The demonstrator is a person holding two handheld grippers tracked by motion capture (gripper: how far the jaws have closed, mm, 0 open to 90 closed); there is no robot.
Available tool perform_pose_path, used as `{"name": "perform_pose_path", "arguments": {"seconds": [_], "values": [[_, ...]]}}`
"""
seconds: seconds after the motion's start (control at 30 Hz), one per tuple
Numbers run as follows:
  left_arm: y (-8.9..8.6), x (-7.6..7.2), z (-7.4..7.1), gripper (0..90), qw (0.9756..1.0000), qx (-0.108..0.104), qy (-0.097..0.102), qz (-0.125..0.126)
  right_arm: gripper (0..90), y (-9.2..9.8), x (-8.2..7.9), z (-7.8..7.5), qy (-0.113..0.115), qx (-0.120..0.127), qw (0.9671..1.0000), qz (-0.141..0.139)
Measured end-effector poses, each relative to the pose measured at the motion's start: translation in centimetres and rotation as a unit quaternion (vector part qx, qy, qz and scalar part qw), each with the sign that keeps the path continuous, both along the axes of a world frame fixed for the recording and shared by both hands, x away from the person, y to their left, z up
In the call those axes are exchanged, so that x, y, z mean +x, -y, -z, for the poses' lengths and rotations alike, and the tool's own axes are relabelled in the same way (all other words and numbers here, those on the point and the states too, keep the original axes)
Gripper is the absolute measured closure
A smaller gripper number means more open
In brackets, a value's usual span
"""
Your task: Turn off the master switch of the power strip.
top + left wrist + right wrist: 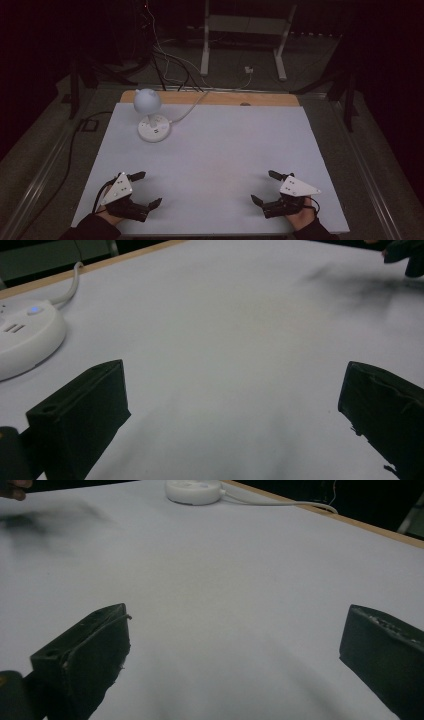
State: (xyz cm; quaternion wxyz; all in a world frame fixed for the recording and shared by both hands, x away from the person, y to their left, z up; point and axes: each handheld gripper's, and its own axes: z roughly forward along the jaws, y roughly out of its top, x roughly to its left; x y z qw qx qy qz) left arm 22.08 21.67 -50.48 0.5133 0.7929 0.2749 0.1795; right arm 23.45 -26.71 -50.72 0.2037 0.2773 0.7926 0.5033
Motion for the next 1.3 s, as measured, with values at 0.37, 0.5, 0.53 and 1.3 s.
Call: {"name": "perform_pose_path", "arguments": {"seconds": [0.37, 0.5, 0.53, 1.3], "values": [[0.4, 0.0, 0.2, 0.3, 0.9997, 0.018, -0.007, 0.013, 0.0, -0.6, -0.5, -0.4, 0.004, -0.002, 1.0000, -0.008], [0.6, 0.0, 0.2, 0.3, 0.9995, 0.024, -0.007, 0.021, 0.0, -0.8, -0.6, -0.3, 0.001, -0.009, 0.9999, -0.011], [0.6, 0.0, 0.3, 0.3, 0.9994, 0.022, -0.011, 0.023, 0.0, -0.8, -0.5, -0.3, -0.001, -0.010, 0.9999, -0.010], [2.4, -0.5, -1.6, 0.3, 0.9944, 0.034, -0.028, 0.096, 0.0, -1.1, -1.1, -0.9, 0.010, 0.001, 0.9999, -0.006]]}}
